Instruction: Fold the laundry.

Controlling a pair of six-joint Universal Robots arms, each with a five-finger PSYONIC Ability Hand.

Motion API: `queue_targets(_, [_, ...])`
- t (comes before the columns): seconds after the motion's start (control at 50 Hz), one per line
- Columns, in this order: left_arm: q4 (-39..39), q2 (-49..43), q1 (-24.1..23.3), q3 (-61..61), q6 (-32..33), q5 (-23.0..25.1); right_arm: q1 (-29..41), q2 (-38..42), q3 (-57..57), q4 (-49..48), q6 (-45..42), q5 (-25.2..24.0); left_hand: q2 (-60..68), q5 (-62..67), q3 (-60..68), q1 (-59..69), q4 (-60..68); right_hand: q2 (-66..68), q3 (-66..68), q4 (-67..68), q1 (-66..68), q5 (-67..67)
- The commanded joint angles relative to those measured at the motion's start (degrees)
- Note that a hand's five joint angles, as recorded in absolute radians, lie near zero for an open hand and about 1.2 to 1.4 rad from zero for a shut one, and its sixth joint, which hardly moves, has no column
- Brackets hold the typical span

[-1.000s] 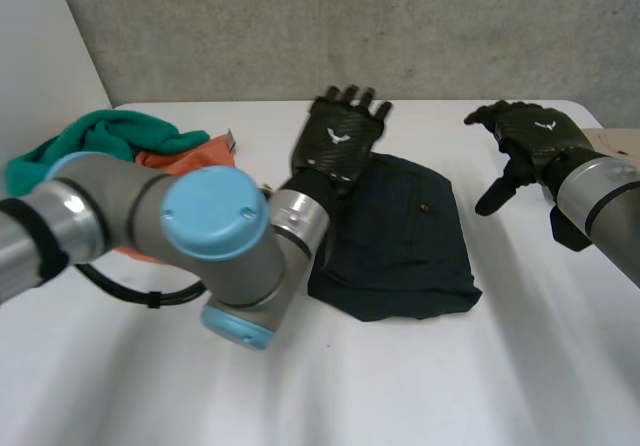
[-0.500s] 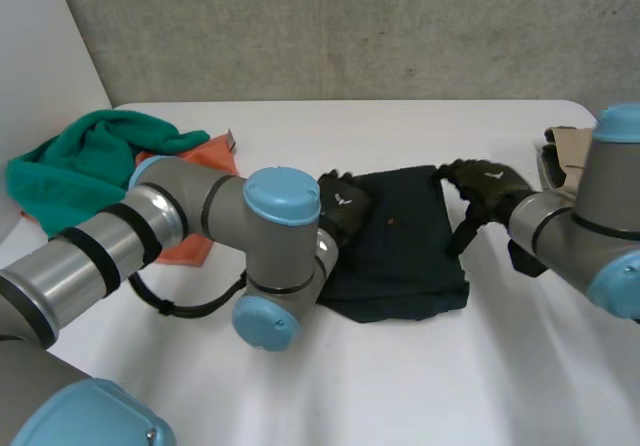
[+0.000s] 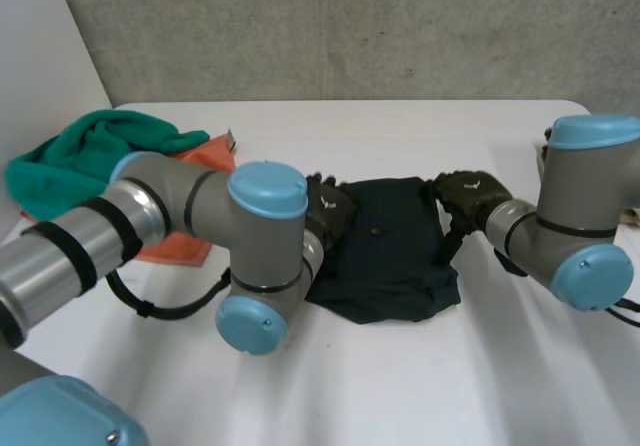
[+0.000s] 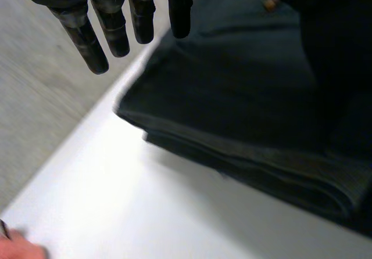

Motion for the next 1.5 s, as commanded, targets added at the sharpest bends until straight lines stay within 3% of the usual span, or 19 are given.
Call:
queue_targets(0.02, [2.23, 8.95, 0.74, -2.76, -2.47, 2.69, 0.01, -9.82, 4.71, -3.09, -0.63, 0.41, -1.22, -2.53, -1.47, -0.8, -1.57, -1.93, -1.95, -3.15, 1.32, -3.24])
queue_targets(0.18, [2.32, 22.66, 5.23, -11.02, -11.87, 12.27, 0.09, -20.28, 16.04, -11.53, -0.81, 2.34, -1.22, -2.53, -1.47, -0.8, -1.57, -1.93, -1.95, -3.15, 1.32, -3.24])
queue_targets(0.28, [1.79, 30.91, 9.0, -18.04, -15.57, 21.92, 0.44, -24.77, 25.78, -13.02, -0.46, 1.46, -1.22, -2.53, -1.47, -0.8, -1.57, -1.93, -1.95, -3.15, 1.32, -3.24])
queue_targets(0.42, [-1.19, 37.25, 12.52, -23.51, -18.64, 33.35, 7.55, -24.43, 37.56, -24.87, -0.19, 1.46, -1.22, -2.53, -1.47, -0.8, -1.57, -1.93, -1.95, -3.15, 1.32, -3.24])
queue_targets(0.5, [-3.48, 38.57, 12.61, -23.78, -20.31, 35.83, 10.1, -20.58, 40.74, -32.16, -0.72, 1.64, -1.22, -2.53, -1.47, -0.8, -1.57, -1.93, -1.95, -3.15, 1.32, -3.24])
queue_targets(0.72, [-4.1, 39.9, 11.91, -23.86, -20.67, 36.19, 11.96, -10.02, 37.07, -39.48, -3.17, 2.34, -1.22, -2.53, -1.47, -0.8, -1.57, -1.93, -1.95, -3.15, 1.32, -3.24])
queue_targets(1.08, [-4.01, 39.98, 11.65, -24.04, -20.85, 35.92, 12.05, -2.37, 26.69, -42.91, -6.87, 2.52, -1.22, -2.53, -1.47, -0.8, -1.57, -1.55, -1.57, -2.76, 1.7, -2.85])
queue_targets(1.24, [-4.01, 39.98, 11.12, -24.13, -20.85, 35.92, 11.96, 0.27, 20.72, -39.85, -6.87, 1.82, -1.22, -2.53, -1.47, -0.8, -1.57, 66.87, 66.86, 65.66, 70.12, 65.57])
queue_targets(1.4, [-3.92, 39.98, 10.5, -24.13, -20.85, 35.92, 5.38, -0.16, 17.28, -30.61, -7.13, 0.15, -1.22, -2.53, -1.47, -0.8, -1.57, 68.07, 68.05, 66.85, 71.32, 66.76])
queue_targets(1.5, [-3.92, 40.16, 10.24, -24.04, -20.85, 35.92, -0.59, -1.91, 17.72, -30.43, -10.72, -5.64, -1.22, -2.53, -1.47, -0.8, -1.57, 68.07, 68.05, 66.85, 71.32, 66.76])
